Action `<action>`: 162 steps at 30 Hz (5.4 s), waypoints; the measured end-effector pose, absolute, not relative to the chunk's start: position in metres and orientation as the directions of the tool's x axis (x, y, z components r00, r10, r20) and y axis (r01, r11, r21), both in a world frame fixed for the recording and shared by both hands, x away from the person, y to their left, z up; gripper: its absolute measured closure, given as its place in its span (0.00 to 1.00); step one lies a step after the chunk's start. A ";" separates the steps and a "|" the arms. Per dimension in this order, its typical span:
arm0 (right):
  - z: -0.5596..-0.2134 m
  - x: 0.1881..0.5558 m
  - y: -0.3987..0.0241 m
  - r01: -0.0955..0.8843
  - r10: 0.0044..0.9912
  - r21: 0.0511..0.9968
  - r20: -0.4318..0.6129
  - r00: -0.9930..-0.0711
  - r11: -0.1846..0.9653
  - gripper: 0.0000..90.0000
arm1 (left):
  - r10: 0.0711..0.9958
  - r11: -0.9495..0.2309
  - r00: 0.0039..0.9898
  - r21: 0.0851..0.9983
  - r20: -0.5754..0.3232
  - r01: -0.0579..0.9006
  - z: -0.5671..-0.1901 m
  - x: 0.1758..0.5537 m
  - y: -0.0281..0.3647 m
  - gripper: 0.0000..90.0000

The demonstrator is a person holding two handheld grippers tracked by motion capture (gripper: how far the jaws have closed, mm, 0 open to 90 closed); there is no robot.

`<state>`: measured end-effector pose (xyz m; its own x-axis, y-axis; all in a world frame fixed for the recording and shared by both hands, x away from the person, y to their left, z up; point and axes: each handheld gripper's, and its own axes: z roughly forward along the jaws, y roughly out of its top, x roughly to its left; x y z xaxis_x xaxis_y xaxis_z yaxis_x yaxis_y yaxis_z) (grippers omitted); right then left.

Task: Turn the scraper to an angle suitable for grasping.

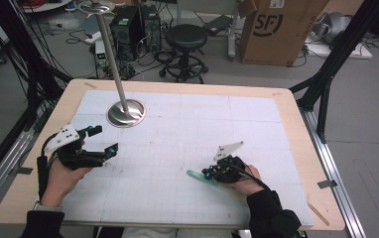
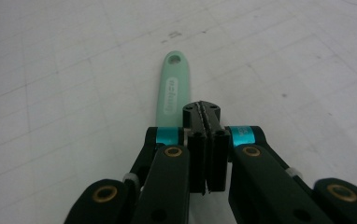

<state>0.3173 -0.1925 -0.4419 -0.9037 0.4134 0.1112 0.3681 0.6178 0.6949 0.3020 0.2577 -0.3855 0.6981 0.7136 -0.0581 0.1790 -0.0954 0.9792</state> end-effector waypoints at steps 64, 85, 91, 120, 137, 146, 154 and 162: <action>-0.406 0.306 -0.238 0.349 0.428 0.636 0.031 -0.903 0.689 0.05 | 0.628 -0.118 0.777 0.981 -0.048 0.156 -0.383 0.312 0.243 0.11; -0.416 0.298 -0.200 0.271 0.295 0.344 -0.020 -0.955 0.899 0.34 | 0.624 -0.132 0.781 0.979 -0.039 0.154 -0.380 0.308 0.243 0.11; -0.414 0.299 -0.193 0.259 0.274 0.311 -0.004 -0.962 0.914 0.47 | 0.628 -0.122 0.777 0.980 -0.046 0.156 -0.380 0.308 0.244 0.11; -0.400 0.294 -0.197 0.236 0.276 0.332 -0.076 -0.958 0.913 0.89 | 0.625 -0.135 0.779 0.977 -0.046 0.166 -0.382 0.313 0.242 0.11; -0.380 0.303 -0.235 0.317 0.420 0.572 -0.054 -0.906 0.757 0.89 | 0.620 -0.130 0.782 0.976 -0.058 0.176 -0.384 0.318 0.238 0.11; -0.370 0.304 -0.250 0.335 0.494 0.708 -0.022 -0.869 0.622 0.89 | 0.619 -0.121 0.783 0.980 -0.051 0.159 -0.378 0.312 0.240 0.11; -0.371 0.305 -0.259 0.343 0.503 0.745 0.012 -0.864 0.572 0.89 | 0.620 -0.140 0.783 0.976 -0.046 0.169 -0.381 0.313 0.236 0.11; -0.365 0.304 -0.267 0.348 0.538 0.780 0.017 -0.843 0.520 0.89 | 0.616 -0.127 0.786 0.978 -0.053 0.166 -0.380 0.316 0.237 0.11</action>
<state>0.3041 -0.2668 -0.3652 -0.8426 0.5383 0.0168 0.3479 0.5201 0.7800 0.3155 0.2373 -0.3798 0.7856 0.6164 -0.0532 0.1661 -0.1274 0.9778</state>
